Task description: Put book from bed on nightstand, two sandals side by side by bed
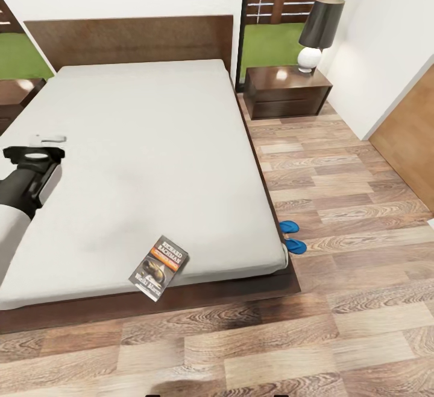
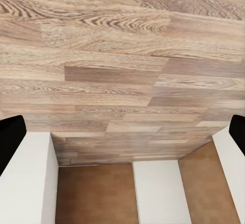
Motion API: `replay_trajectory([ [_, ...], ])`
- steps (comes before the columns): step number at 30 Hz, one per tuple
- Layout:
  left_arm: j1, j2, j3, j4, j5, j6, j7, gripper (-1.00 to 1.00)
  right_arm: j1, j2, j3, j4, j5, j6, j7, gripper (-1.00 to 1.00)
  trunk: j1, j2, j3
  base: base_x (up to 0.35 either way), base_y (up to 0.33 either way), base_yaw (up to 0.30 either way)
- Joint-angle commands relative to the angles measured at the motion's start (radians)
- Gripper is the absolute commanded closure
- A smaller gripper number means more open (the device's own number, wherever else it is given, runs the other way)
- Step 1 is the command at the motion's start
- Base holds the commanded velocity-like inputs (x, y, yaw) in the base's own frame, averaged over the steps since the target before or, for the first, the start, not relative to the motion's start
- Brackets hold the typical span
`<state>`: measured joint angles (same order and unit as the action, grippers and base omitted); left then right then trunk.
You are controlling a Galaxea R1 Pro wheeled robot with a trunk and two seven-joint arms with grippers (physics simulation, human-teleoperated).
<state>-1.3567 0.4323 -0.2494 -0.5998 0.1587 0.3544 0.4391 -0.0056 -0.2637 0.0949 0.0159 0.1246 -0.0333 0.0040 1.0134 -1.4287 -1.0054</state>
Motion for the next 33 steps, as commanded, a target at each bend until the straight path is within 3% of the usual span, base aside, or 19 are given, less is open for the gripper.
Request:
replay_trajectory([
  [1,-0.001,0.032,-0.008,-0.001,0.006,0.003,0.009,-1.0,-0.001,-0.001,0.007,0.002,0.003,-0.004,0.0,-1.0,0.0,0.0,0.0,0.0,0.0,0.0],
  [2,-0.001,0.032,-0.008,-0.001,0.006,0.003,0.009,-1.0,-0.001,-0.001,0.007,0.002,0.003,-0.004,0.0,-1.0,0.0,0.0,0.0,0.0,0.0,0.0],
  [10,-0.002,0.256,-0.008,-0.001,-0.017,-0.013,0.006,-1.0,-0.001,-0.002,0.003,0.001,0.003,-0.004,0.0,-1.0,0.0,0.0,0.0,0.0,0.0,0.0],
  [11,-0.002,0.256,-0.008,-0.001,-0.017,-0.013,0.006,-1.0,-0.001,-0.002,0.003,0.001,0.003,-0.004,0.0,-1.0,0.0,0.0,0.0,0.0,0.0,0.0],
  [15,-0.001,0.359,-0.012,0.012,-0.03,-0.045,0.001,-1.0,-0.001,-0.004,0.001,-0.013,0.001,-0.004,0.001,-1.0,0.0,0.0,0.0,0.0,0.0,0.0],
  [18,0.002,0.418,-0.015,0.055,-0.043,-0.085,-0.002,-1.0,-0.001,-0.004,-0.001,-0.023,-0.001,-0.004,0.001,-1.0,0.0,0.0,0.0,0.0,0.0,0.0],
  [20,0.003,0.431,-0.016,0.075,-0.05,-0.107,-0.003,-1.0,-0.001,-0.005,-0.002,-0.026,-0.002,-0.004,0.001,-1.0,0.0,0.0,0.0,0.0,0.0,0.0],
  [24,0.013,0.463,-0.018,0.179,-0.091,-0.218,-0.005,-1.0,-0.001,-0.006,-0.005,-0.031,-0.007,-0.005,0.0,-1.0,0.0,0.0,0.0,0.0,0.0,0.0],
  [25,0.026,0.474,-0.018,0.274,-0.129,-0.301,-0.006,-1.0,-0.001,-0.009,-0.007,-0.033,-0.009,-0.006,-0.001,-1.0,0.0,0.0,0.001,0.0,0.0,-0.031],
  [33,0.044,0.495,-0.019,0.438,-0.186,-0.425,-0.006,-1.0,-0.001,-0.011,-0.01,-0.034,-0.011,-0.006,-0.001,-1.0,0.0,0.0,0.004,0.0,0.0,-0.031],
])
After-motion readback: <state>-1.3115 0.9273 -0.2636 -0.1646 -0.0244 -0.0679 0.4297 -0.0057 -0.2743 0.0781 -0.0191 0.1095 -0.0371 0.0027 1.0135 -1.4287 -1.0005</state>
